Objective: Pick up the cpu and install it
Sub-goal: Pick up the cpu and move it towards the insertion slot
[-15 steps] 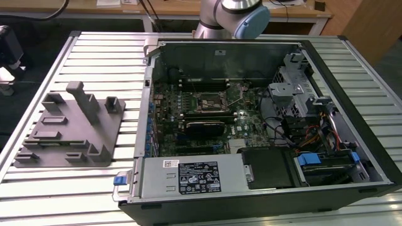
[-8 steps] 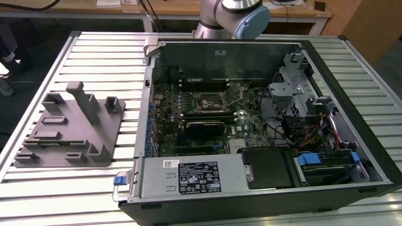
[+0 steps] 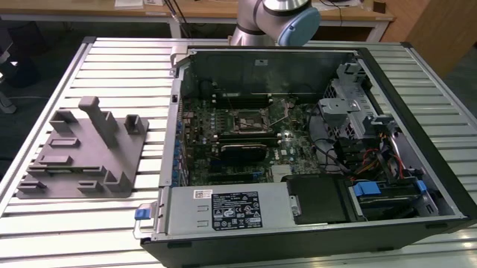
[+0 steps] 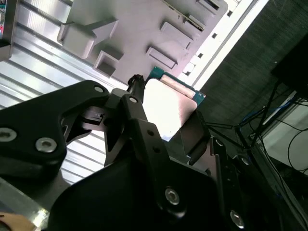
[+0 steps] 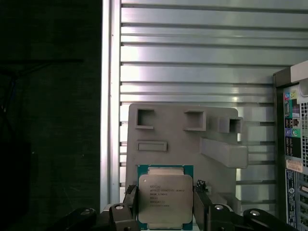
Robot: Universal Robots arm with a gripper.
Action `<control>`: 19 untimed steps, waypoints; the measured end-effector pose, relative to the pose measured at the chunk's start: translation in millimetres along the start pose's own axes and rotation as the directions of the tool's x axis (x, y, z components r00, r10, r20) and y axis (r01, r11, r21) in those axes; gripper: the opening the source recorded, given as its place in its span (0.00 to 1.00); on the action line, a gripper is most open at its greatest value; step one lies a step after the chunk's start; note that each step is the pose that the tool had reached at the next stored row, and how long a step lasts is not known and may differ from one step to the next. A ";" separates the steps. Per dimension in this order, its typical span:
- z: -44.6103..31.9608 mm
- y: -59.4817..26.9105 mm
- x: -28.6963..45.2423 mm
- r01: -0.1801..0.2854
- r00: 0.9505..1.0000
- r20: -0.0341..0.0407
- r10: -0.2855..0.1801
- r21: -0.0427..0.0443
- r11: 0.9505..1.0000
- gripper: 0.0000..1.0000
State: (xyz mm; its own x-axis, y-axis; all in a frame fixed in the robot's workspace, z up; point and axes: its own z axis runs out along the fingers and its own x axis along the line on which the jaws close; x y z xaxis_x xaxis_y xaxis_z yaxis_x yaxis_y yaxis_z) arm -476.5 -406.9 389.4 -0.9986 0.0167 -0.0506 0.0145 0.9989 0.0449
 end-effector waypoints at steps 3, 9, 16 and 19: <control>-0.2 0.0 -0.1 0.000 1.000 0.000 0.000 0.000 1.000 0.55; 0.2 0.1 -7.3 0.000 1.000 0.000 0.000 0.000 1.000 0.55; 0.8 0.3 -18.9 0.000 1.000 0.000 0.000 0.000 1.000 0.55; 1.0 0.4 -24.4 0.000 1.000 0.000 0.000 0.000 1.000 0.55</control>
State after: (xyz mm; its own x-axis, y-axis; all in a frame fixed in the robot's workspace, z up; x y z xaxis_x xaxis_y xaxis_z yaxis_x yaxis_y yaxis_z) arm -452.1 -406.9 389.6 -0.9986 0.0167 -0.0503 0.0145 0.9989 0.0448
